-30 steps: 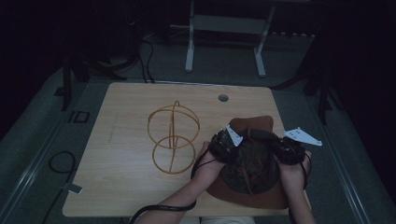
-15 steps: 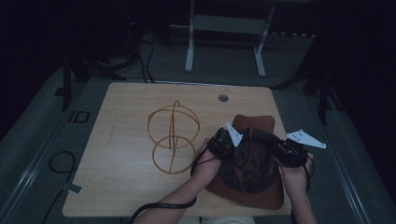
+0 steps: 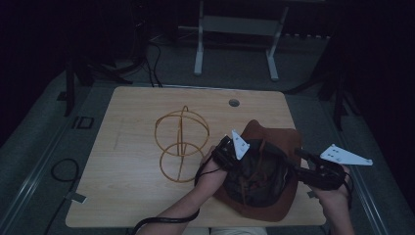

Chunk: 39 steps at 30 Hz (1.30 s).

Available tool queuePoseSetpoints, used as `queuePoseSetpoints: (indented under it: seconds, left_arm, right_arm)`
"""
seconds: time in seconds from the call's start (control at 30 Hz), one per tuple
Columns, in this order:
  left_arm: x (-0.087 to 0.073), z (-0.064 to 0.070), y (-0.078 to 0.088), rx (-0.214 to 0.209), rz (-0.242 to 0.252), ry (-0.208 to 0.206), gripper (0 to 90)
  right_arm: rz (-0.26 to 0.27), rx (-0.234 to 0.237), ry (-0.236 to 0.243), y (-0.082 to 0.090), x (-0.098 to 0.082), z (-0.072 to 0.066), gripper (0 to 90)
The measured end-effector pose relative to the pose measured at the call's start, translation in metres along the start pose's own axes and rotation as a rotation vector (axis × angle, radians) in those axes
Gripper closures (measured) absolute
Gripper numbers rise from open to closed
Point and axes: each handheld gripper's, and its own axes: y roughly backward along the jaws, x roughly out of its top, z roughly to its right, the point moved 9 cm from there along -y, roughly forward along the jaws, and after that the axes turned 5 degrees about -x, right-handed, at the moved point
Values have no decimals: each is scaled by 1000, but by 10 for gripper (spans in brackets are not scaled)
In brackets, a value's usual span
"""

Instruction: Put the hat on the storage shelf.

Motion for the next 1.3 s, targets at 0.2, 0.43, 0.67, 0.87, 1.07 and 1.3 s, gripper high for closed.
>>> queuePoseSetpoints:
  seconds: [0.2,0.43,0.67,0.87,1.07,1.3]
  left_arm:
    - [-1,3,24,-65,101,-35,873]
    - [-3,9,48,-174,207,-89,872]
    - [3,6,71,-267,325,-115,873]
    - [17,16,91,-400,479,-161,871]
    - [26,27,98,-423,539,-219,869]
    - [25,29,91,-382,532,-213,869]
  right_arm:
    - [20,-70,-11,18,-5,39,428]
    - [-8,-113,-21,14,-14,72,488]
    - [-25,-56,-30,-6,-18,64,510]
    - [-29,99,5,-22,-20,21,558]
    - [-1,285,59,-26,-9,-35,513]
    - [6,460,100,-33,-1,-85,426]
